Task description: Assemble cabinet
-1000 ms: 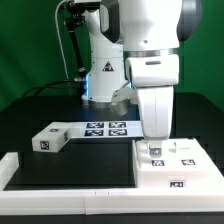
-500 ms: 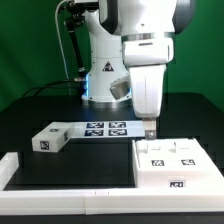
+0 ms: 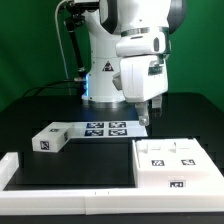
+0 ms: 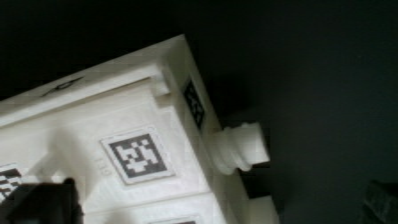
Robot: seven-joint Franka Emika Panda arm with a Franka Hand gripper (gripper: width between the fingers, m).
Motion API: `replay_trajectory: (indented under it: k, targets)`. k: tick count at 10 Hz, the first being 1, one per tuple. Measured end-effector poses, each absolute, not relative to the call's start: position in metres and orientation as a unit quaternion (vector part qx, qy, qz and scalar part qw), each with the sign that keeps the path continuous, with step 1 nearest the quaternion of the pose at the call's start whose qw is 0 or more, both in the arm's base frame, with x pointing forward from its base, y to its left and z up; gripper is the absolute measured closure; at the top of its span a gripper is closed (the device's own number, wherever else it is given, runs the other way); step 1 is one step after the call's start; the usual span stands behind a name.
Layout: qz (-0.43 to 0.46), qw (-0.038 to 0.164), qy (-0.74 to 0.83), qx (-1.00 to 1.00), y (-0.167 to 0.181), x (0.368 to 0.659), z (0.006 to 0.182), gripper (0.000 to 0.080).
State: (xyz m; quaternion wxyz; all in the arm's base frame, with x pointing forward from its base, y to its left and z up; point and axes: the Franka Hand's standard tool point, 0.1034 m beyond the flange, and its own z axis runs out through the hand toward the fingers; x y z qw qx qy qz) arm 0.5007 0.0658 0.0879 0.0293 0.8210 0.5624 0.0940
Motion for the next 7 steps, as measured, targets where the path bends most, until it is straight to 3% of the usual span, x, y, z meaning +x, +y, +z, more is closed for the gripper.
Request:
replay_trajectory:
  k: [3, 7]
  targets:
    - [0.095, 0.024, 0.522, 0.847, 0.066, 0.5, 0.087, 0.0002]
    - [0.108, -0.009, 0.308, 0.945, 0.066, 0.49, 0.082, 0.0002]
